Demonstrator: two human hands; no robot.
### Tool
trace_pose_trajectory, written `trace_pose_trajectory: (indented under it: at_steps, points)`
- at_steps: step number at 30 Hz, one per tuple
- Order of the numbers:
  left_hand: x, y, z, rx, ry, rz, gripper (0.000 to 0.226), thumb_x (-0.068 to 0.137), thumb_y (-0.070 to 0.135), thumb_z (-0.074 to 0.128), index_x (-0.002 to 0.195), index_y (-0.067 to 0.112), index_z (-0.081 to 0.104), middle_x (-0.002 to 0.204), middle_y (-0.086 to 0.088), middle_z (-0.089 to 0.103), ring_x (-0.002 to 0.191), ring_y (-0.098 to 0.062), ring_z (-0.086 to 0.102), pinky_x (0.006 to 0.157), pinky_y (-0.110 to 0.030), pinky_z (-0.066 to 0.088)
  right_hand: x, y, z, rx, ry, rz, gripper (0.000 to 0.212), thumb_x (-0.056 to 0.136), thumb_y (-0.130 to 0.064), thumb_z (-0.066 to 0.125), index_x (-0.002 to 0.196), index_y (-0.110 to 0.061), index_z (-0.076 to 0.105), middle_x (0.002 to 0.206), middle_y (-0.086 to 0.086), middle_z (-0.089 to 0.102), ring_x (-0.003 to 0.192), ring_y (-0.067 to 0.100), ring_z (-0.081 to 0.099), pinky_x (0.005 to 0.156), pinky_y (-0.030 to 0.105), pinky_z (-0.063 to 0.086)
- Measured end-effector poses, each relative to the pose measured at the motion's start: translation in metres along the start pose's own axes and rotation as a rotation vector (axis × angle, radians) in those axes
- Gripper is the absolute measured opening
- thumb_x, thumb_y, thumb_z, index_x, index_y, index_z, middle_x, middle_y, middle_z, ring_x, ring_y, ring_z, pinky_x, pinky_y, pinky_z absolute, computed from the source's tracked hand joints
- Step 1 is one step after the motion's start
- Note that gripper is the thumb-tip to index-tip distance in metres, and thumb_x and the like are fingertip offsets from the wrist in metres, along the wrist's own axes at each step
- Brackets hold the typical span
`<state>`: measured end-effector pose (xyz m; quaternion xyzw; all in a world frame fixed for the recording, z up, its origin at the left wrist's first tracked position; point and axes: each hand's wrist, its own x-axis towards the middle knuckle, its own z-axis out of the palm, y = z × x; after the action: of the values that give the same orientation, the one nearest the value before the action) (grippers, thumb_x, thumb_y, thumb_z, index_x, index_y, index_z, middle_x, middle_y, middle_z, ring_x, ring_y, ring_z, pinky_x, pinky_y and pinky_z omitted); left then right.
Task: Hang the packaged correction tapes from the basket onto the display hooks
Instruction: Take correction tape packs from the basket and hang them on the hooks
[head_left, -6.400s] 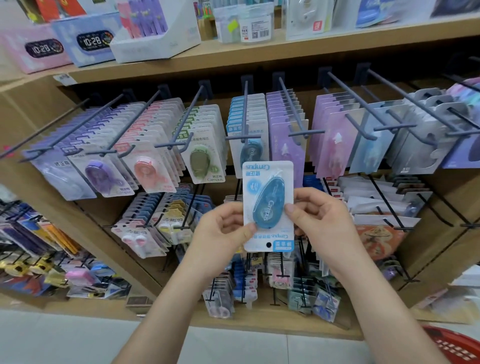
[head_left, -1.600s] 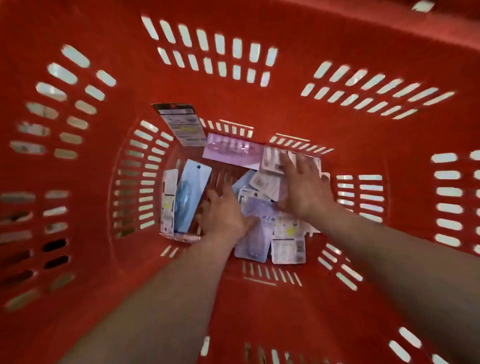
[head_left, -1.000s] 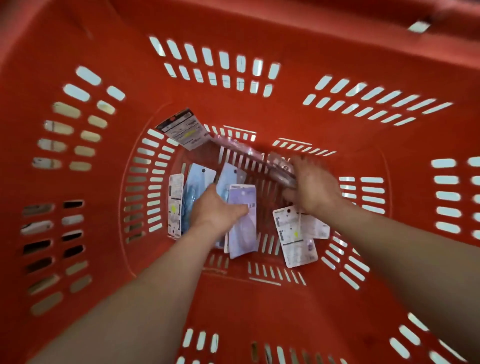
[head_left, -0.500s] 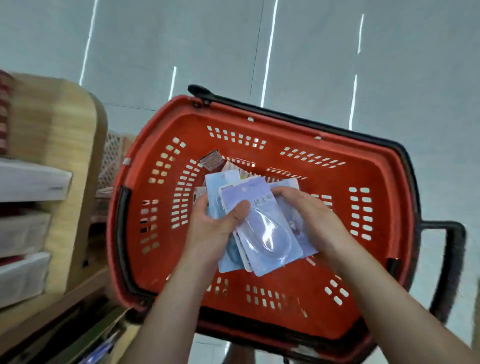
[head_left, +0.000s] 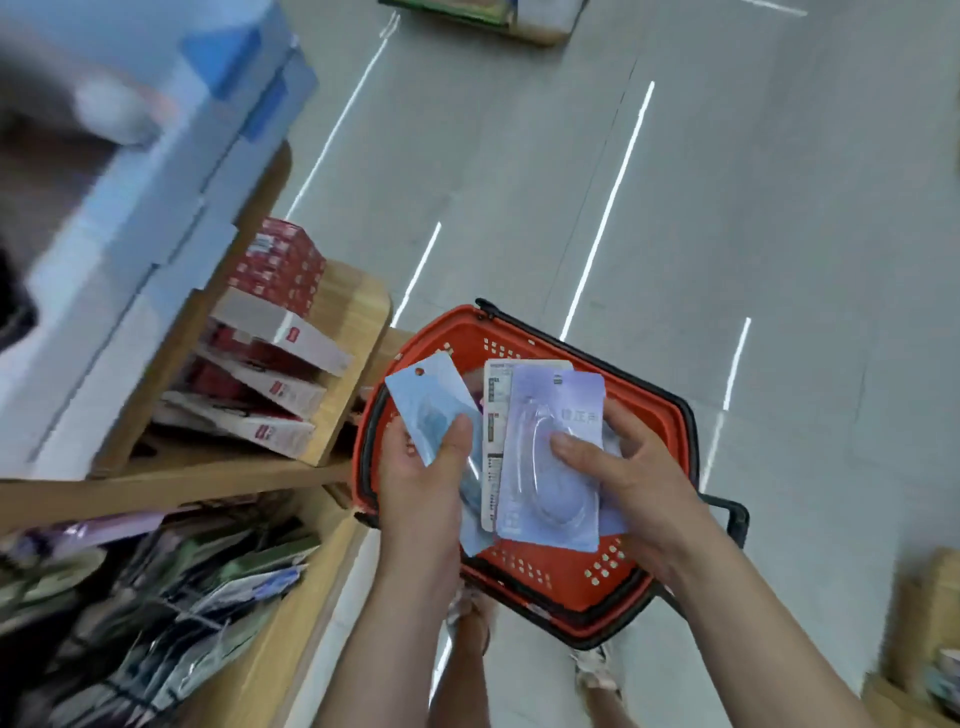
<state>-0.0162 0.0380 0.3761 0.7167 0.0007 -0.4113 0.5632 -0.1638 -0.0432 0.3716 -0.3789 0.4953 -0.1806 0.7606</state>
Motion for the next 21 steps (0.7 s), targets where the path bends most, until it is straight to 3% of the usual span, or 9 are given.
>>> trace_pose_trajectory:
  at_steps: [4, 8, 13, 18, 21]
  points:
    - [-0.073, 0.046, -0.020, -0.084, 0.093, 0.063, 0.021, 0.092, 0.011, 0.065, 0.112, 0.017, 0.065, 0.090, 0.006, 0.074, 0.080, -0.010, 0.071, 0.068, -0.027, 0.055, -0.054, -0.043, -0.008, -0.061, -0.022, -0.070, 0.044, 0.069, -0.019, 0.083, 0.111, -0.022, 0.072, 0.109, 0.007, 0.075, 0.100, 0.030, 0.072, 0.086, 0.045, 0.057]
    - [-0.152, 0.090, -0.049, -0.149, 0.038, 0.108, 0.023, 0.092, 0.017, 0.063, 0.113, 0.009, 0.066, 0.093, -0.005, 0.073, 0.079, -0.018, 0.068, 0.073, -0.034, 0.054, -0.111, -0.087, -0.003, -0.196, -0.161, -0.113, 0.038, 0.072, -0.014, 0.081, 0.108, -0.026, 0.073, 0.106, 0.005, 0.076, 0.098, 0.029, 0.073, 0.088, 0.051, 0.057]
    - [-0.236, 0.111, -0.073, -0.265, -0.024, 0.108, 0.042, 0.081, 0.030, 0.067, 0.113, 0.003, 0.066, 0.105, -0.016, 0.073, 0.088, -0.025, 0.069, 0.079, -0.038, 0.056, -0.178, -0.120, 0.045, -0.285, -0.441, -0.140, 0.043, 0.066, -0.013, 0.078, 0.107, -0.021, 0.071, 0.102, 0.005, 0.077, 0.091, 0.022, 0.073, 0.081, 0.040, 0.060]
    - [-0.293, 0.120, -0.115, -0.405, 0.214, 0.167, 0.045, 0.078, 0.029, 0.065, 0.112, 0.000, 0.068, 0.107, -0.020, 0.073, 0.088, -0.030, 0.069, 0.079, -0.040, 0.058, -0.232, -0.132, 0.113, -0.400, -0.670, -0.209, 0.033, 0.082, -0.012, 0.075, 0.111, -0.026, 0.068, 0.100, -0.005, 0.077, 0.092, 0.013, 0.074, 0.072, 0.028, 0.056]
    - [-0.319, 0.124, -0.147, -0.454, 0.329, 0.199, 0.041, 0.076, 0.030, 0.067, 0.107, 0.004, 0.071, 0.104, -0.019, 0.074, 0.089, -0.032, 0.070, 0.086, -0.046, 0.056, -0.262, -0.131, 0.153, -0.462, -0.781, -0.275, 0.037, 0.082, -0.007, 0.076, 0.112, -0.027, 0.066, 0.101, -0.007, 0.076, 0.093, 0.011, 0.073, 0.074, 0.021, 0.056]
